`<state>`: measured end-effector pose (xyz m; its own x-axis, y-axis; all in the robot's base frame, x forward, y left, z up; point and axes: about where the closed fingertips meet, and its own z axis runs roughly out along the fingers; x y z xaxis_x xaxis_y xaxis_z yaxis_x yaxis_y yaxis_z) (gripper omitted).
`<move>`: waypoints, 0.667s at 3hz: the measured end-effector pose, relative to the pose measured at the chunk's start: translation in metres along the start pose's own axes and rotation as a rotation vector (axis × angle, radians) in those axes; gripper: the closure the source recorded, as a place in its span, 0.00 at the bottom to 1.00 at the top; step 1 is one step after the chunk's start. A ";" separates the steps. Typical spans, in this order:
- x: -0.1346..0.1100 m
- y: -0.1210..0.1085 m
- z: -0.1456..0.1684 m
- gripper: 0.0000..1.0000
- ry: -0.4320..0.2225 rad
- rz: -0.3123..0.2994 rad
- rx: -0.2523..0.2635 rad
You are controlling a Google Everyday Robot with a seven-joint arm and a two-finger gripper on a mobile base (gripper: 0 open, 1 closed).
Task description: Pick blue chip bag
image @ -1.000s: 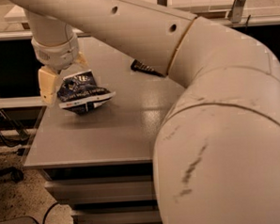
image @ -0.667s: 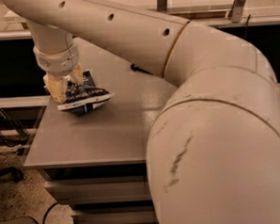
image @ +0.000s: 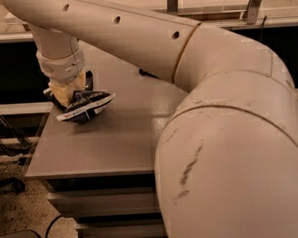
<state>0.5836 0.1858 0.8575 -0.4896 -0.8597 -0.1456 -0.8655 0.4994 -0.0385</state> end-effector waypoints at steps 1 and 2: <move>0.000 -0.006 -0.022 1.00 -0.031 -0.008 0.047; -0.001 -0.012 -0.056 1.00 -0.084 -0.023 0.099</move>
Offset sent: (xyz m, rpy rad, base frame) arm 0.0048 -0.0248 0.1035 0.0333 -0.2149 0.0212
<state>0.5889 0.1746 0.9138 -0.4553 -0.8612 -0.2260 -0.8598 0.4912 -0.1397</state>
